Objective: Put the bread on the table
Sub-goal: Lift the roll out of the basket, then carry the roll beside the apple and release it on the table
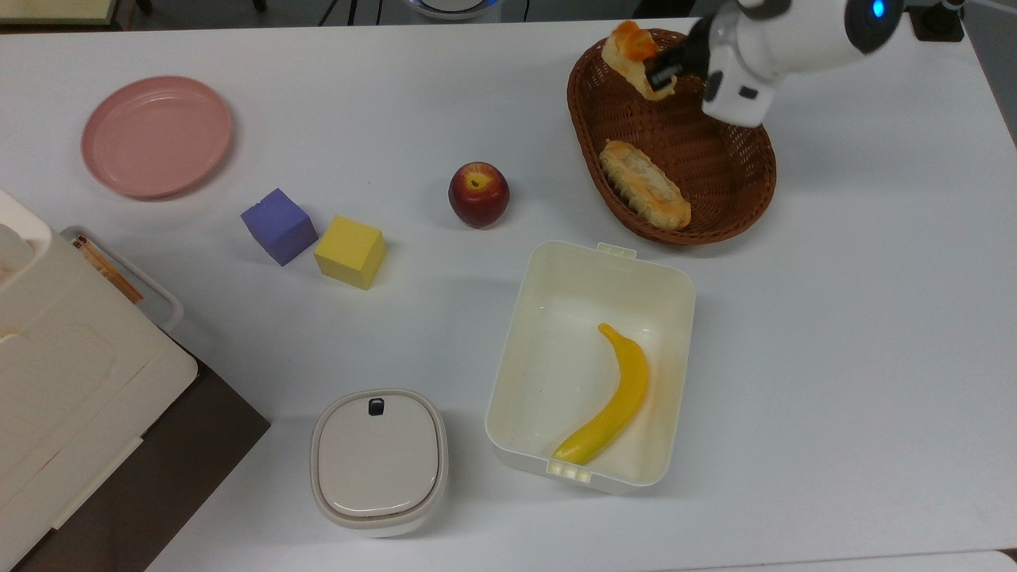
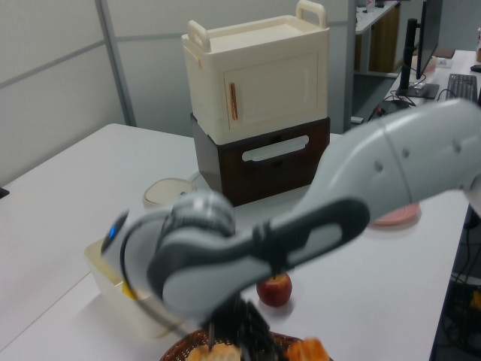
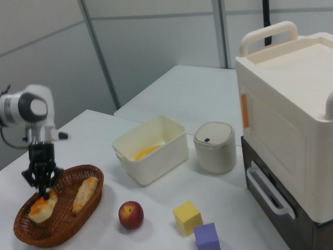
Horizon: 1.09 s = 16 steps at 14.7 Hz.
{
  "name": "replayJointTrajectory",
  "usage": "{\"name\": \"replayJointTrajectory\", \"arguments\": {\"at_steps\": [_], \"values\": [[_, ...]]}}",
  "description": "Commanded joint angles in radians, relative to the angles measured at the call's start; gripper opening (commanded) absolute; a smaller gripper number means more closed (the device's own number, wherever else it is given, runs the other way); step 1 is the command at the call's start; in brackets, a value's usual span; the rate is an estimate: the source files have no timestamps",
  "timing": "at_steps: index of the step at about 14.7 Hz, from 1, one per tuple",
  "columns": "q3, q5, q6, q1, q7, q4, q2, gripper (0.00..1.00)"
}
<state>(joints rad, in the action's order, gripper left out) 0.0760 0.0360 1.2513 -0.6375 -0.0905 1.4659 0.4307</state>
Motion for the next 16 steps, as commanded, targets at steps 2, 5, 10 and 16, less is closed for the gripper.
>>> {"name": "replayJointTrajectory", "arguments": {"at_steps": [2, 5, 10, 16], "values": [[0.013, -0.033, -0.038, 0.171, -0.034, 0.017, -0.136, 0.0], [0.014, -0.135, -0.021, 0.298, -0.066, -0.007, -0.135, 0.0], [0.014, -0.175, 0.141, 0.489, -0.066, -0.025, -0.127, 0.29], [0.014, -0.197, 0.165, 0.558, -0.063, -0.067, -0.138, 1.0]]}}
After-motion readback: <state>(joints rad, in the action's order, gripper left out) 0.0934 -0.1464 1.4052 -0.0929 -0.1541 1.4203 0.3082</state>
